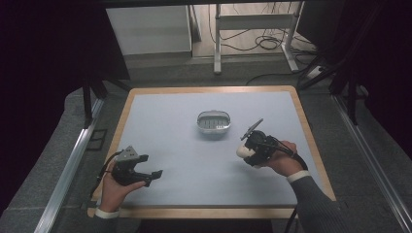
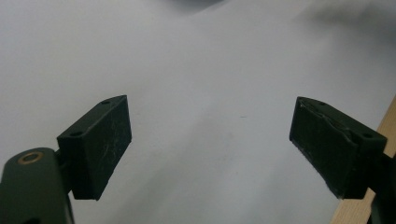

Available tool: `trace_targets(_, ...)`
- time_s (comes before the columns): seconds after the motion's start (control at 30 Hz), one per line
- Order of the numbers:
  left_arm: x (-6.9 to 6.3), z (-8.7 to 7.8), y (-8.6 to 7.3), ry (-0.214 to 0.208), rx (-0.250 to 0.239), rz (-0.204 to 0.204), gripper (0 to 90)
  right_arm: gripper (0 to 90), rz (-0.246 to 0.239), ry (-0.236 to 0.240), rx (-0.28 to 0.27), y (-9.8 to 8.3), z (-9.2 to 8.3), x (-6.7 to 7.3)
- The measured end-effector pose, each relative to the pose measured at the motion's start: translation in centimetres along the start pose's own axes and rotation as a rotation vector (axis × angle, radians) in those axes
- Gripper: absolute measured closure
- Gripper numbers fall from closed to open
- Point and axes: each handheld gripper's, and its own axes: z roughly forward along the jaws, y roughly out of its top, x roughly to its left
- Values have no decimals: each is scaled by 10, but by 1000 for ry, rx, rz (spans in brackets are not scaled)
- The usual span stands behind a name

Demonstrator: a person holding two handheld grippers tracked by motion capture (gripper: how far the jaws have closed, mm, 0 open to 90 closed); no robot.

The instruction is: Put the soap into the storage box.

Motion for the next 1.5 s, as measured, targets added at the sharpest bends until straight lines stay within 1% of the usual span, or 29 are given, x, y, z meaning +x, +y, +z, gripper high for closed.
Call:
trace_targets(0.17, 0, 1, 0, -1, 4, -2, 134, 496, -1, -2, -5, 4, -1, -2)
trace_targets(0.37, 0, 0, 0, 0, -3, -2, 135, 495, -20, -8, -13, 11, -2, -9)
trace_targets(0.43, 0, 1, -1, 0, -2, -2, 135, 495, -15, -10, -11, 13, -3, -9)
trace_targets(0.5, 0, 1, -1, -1, -1, -2, 135, 495, -22, -12, -14, 15, -4, -12)
trace_targets(0.63, 0, 1, -1, -2, 0, -2, 135, 495, -23, -16, -22, 23, -6, -16)
trace_targets(0.7, 0, 1, -1, -1, -2, -1, 135, 495, -25, -16, -23, 24, -6, -16)
trace_targets(0.73, 0, 0, 0, -3, -6, -1, 136, 495, -34, -13, -29, 27, -6, -16)
trace_targets(1.0, -1, 0, 0, -4, -6, 3, 135, 495, -37, -11, -35, 39, -2, -18)
trace_targets(1.03, -1, 0, 0, -4, -6, 4, 135, 495, -43, -17, -35, 40, -2, -18)
trace_targets(1.17, -1, 0, 0, -5, -3, 2, 135, 495, -60, -15, -40, 49, -1, -16)
trace_targets(1.4, -1, 2, 0, -5, -1, 2, 135, 495, -60, -10, -44, 55, 2, -18)
trace_targets(1.5, -1, 2, 0, -5, 0, 3, 135, 495, -51, -8, -50, 58, 3, -20)
